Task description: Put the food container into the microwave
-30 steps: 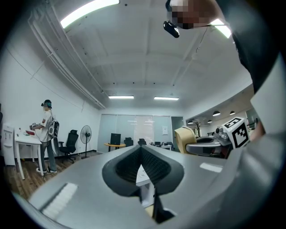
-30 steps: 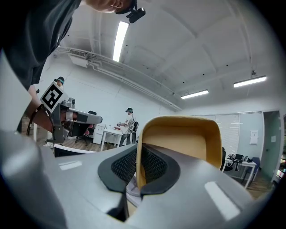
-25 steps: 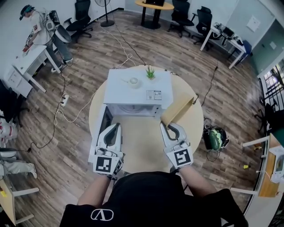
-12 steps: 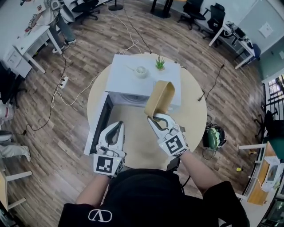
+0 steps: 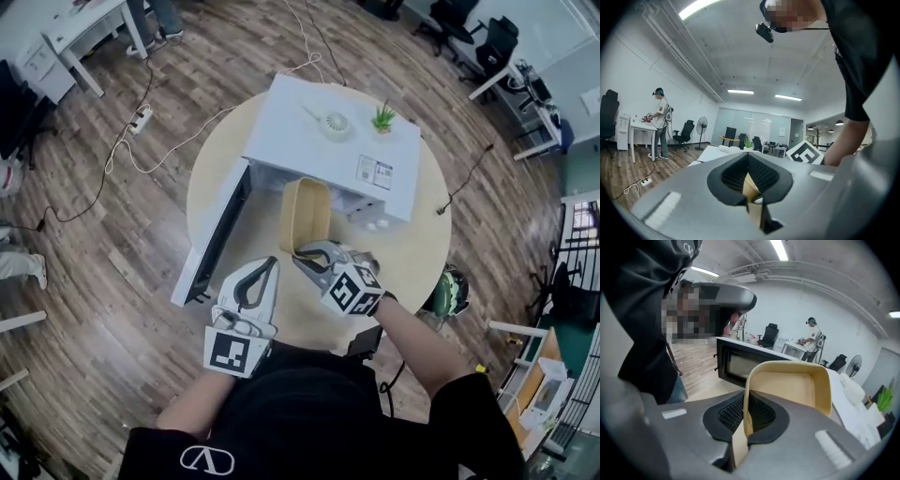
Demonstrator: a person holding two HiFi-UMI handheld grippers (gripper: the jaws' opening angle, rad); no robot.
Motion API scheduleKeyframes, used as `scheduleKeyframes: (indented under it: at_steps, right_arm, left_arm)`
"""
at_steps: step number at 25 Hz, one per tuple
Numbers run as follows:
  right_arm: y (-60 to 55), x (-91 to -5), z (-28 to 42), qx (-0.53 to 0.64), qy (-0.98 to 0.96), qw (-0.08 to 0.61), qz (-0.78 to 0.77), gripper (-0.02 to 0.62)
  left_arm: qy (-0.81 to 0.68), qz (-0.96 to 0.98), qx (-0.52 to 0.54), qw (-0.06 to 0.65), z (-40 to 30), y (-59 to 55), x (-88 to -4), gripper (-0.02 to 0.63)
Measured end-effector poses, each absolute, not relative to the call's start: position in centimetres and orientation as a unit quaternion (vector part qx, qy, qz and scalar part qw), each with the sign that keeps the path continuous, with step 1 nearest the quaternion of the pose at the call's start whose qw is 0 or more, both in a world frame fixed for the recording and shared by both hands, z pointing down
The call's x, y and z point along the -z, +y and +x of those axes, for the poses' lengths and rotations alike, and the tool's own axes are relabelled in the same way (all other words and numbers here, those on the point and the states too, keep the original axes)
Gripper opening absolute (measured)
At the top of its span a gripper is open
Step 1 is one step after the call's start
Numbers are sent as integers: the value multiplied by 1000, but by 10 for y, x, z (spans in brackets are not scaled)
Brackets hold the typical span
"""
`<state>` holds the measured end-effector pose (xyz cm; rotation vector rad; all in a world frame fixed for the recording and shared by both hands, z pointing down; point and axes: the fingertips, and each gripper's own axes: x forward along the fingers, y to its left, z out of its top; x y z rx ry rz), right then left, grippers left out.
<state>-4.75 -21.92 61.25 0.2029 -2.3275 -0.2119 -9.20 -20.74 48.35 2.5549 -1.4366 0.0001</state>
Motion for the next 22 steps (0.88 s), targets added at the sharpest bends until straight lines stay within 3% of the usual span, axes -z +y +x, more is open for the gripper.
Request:
scheduleKeyframes:
  at_steps: [8, 22]
  right_arm:
    - [-241, -701, -41, 86, -869, 486, 25, 12]
    - [-367, -763, -18, 91, -810, 564, 132, 12]
  left_arm:
    - [-505, 852, -6, 140, -107, -199, -513, 0]
    - [-517, 835, -29, 185, -123, -179, -554, 0]
